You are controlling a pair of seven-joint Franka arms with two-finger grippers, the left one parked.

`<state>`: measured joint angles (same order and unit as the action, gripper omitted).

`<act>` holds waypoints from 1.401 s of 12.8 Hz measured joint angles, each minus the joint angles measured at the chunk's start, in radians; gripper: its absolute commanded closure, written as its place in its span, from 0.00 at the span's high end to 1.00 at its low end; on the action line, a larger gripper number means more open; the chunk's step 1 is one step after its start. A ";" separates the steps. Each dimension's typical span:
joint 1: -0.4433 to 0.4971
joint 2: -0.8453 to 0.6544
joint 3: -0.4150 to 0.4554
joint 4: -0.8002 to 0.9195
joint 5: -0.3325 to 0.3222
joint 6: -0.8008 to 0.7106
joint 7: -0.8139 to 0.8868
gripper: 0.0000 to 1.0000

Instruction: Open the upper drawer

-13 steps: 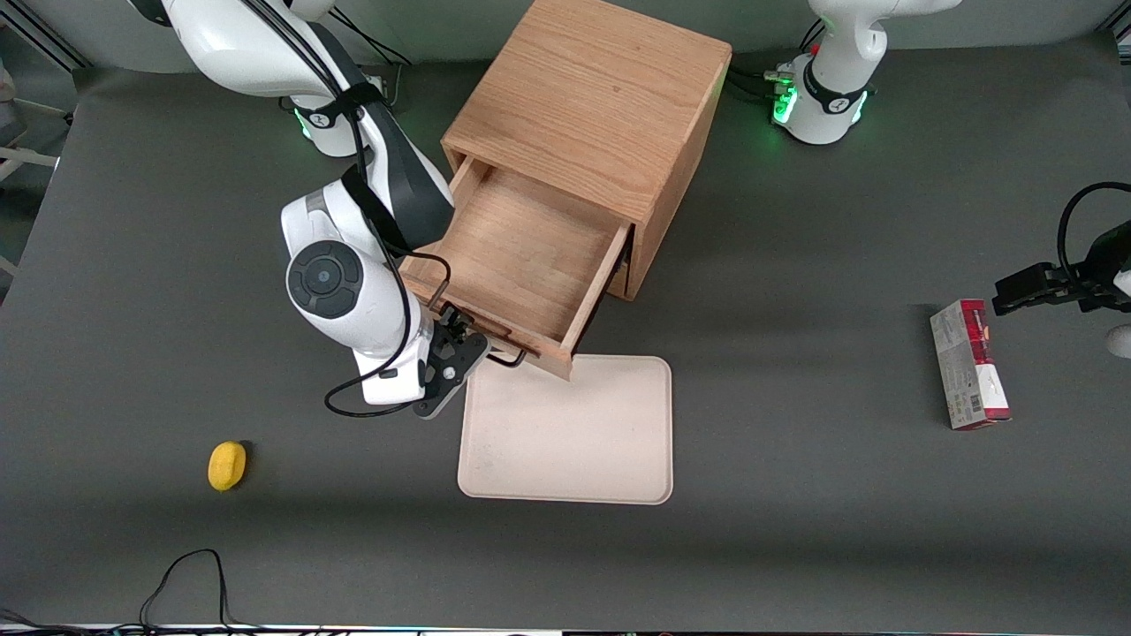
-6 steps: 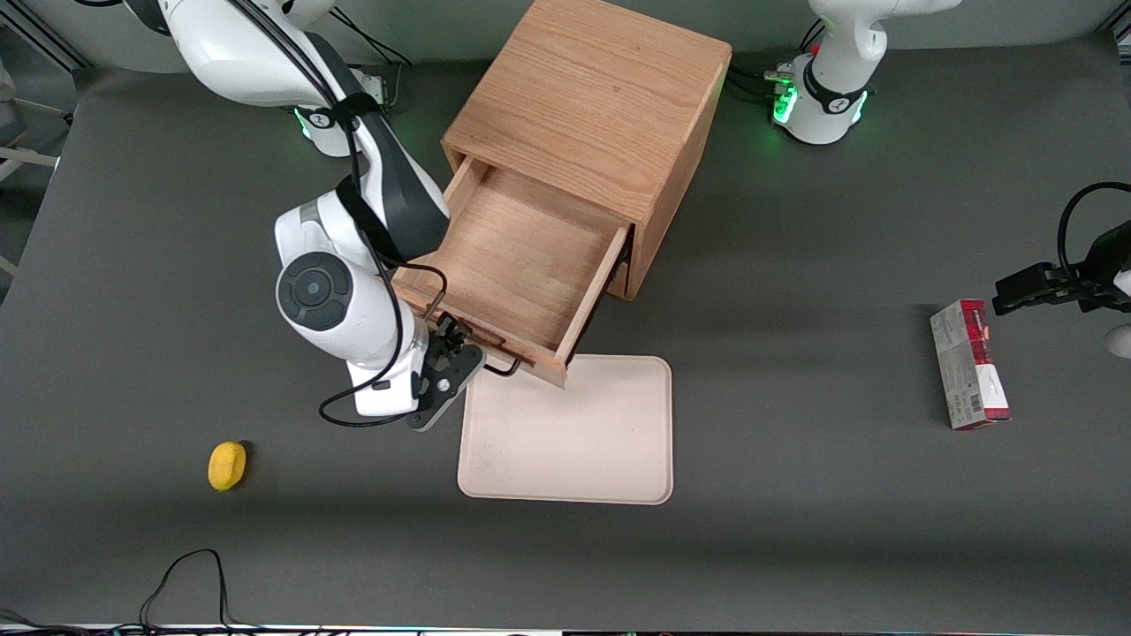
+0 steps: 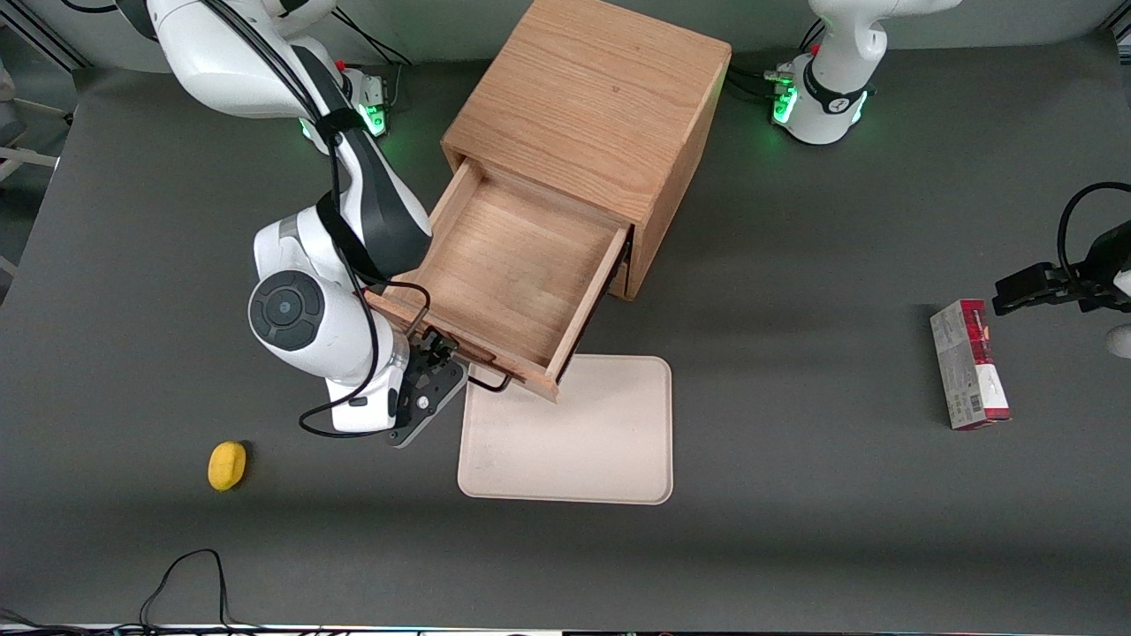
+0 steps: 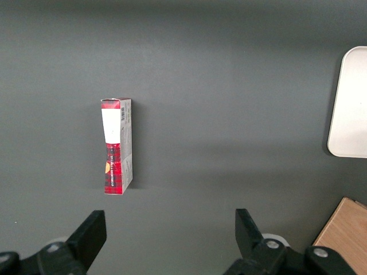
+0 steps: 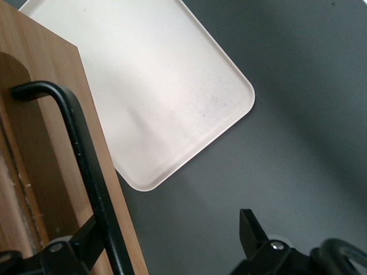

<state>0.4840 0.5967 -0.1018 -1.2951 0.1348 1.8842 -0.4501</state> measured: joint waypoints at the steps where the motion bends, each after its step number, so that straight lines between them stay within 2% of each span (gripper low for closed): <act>1: -0.001 0.003 0.000 0.003 0.000 -0.002 0.000 1.00; 9: -0.010 0.008 0.009 0.049 0.005 -0.036 0.000 1.00; 13: -0.019 0.002 0.004 0.168 0.005 -0.125 0.000 1.00; 18: -0.025 -0.092 -0.015 0.209 0.002 -0.262 0.010 1.00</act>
<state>0.4591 0.5050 -0.1166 -1.0859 0.1369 1.6224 -0.4403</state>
